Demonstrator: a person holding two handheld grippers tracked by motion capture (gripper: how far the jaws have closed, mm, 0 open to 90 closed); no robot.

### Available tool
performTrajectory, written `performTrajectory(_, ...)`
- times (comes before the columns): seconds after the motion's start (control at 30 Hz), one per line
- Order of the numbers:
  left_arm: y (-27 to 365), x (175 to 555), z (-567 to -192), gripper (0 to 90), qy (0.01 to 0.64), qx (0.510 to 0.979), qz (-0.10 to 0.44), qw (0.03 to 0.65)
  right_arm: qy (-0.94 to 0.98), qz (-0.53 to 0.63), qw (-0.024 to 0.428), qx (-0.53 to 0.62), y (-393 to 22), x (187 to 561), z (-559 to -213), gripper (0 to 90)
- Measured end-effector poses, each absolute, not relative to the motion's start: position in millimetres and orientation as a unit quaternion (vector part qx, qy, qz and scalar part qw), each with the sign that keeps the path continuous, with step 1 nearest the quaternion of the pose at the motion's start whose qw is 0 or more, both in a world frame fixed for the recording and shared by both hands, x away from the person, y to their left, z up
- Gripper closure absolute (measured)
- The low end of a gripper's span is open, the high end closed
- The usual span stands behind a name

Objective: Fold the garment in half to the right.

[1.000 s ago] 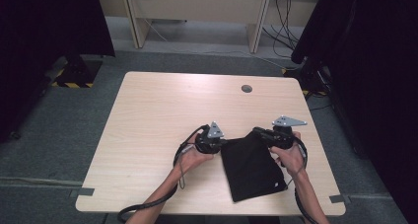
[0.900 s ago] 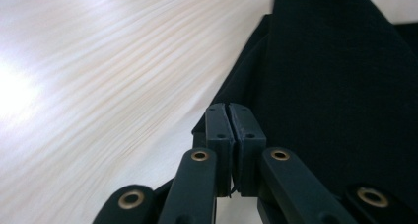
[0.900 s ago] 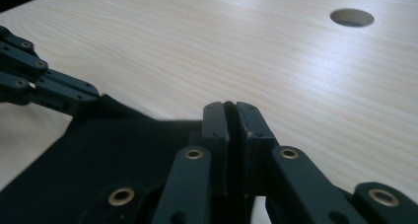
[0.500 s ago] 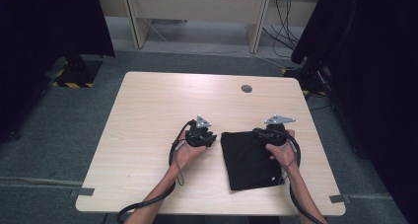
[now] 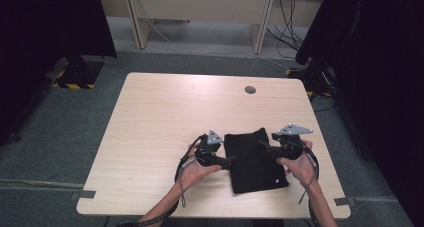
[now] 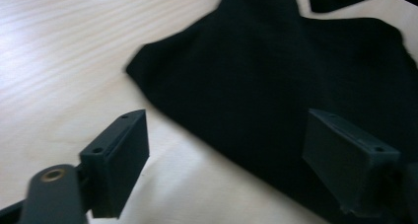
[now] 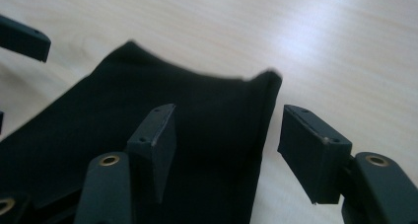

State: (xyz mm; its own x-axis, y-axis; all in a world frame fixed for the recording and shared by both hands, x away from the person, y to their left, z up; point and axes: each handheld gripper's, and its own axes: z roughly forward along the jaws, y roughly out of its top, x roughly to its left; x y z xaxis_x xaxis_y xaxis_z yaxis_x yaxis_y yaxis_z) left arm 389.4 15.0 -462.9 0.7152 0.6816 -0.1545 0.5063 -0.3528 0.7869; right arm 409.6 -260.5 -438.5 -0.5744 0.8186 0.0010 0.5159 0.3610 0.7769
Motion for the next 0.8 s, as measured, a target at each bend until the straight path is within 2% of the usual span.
performTrajectory(0.1, 5, 376, -463, 13.0, 0.348, 0.824, 0.099, 0.435, 0.807, 0.374, 0.19, 0.416, -266, 393, -445, 39.2)
performTrajectory(0.27, -7, 364, -465, 12.4, 0.328, 0.837, 0.119, 0.422, 0.807, 0.376, 0.183, 0.417, -279, 361, -448, 41.8)
performTrajectory(0.47, -10, 362, -473, 15.2, 0.322, 0.85, 0.131, 0.396, 0.824, 0.37, 0.162, 0.398, -294, 339, -454, 65.5)
performTrajectory(0.8, -3, 359, -475, 10.9, 0.335, 0.844, 0.128, 0.4, 0.831, 0.365, 0.152, 0.391, -310, 322, -465, 82.3)
